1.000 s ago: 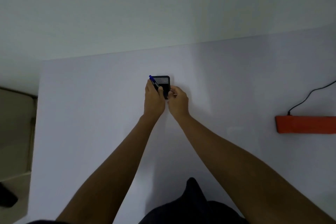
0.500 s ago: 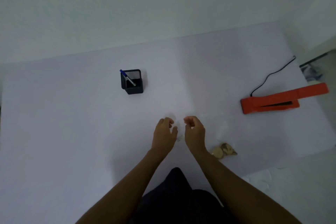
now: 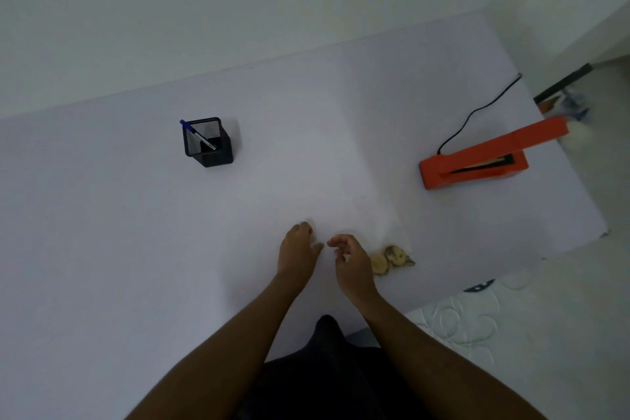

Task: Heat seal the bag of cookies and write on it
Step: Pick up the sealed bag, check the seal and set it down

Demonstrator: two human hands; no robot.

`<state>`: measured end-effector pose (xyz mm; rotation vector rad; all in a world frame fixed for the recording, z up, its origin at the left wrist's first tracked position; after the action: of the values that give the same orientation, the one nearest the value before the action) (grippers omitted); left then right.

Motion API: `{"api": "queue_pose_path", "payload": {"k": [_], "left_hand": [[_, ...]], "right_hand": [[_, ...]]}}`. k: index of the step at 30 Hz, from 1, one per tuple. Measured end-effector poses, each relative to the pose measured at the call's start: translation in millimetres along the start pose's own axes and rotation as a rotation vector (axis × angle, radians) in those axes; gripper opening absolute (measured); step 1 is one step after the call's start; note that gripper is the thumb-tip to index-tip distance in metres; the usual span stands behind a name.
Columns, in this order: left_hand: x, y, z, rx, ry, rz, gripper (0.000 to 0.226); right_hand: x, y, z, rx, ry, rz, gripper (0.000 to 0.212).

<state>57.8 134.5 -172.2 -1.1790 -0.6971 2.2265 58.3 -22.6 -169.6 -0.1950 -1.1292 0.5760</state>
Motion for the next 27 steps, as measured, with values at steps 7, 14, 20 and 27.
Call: {"api": "queue_pose_path", "payload": {"k": [7,14,20,27], "left_hand": [[0.1,-6.1,0.0,-0.09,-0.019,-0.024,0.004],[7.8,-6.8,1.1,-0.107,-0.077,0.121,0.017],[20.5,-13.8,5.8,-0.036,-0.189,0.327,0.017],[26.6,-33.6,36.5,0.07,-0.352,0.911,0.017]], "right_hand": [[0.6,9.8,-7.3,0.086,-0.057,-0.001,0.046],[1.8,23.8,-14.3,0.207,-0.063,-0.02,0.05],[-0.1,29.7,-19.0,0.304,-0.008,0.039,0.052],[12.0,21.9,-14.6,0.304,-0.025,0.07,0.038]]}}
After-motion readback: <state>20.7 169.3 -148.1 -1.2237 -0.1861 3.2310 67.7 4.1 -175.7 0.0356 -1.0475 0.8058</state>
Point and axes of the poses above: each hand's wrist, its own z-axis away from the middle knuckle, its own y-axis out of the palm, x = y × z, the point moved 10 cm from there along -z, towards the middle knuckle, and after that the axes turned 5 degrees about x, right-handed, at the moved point
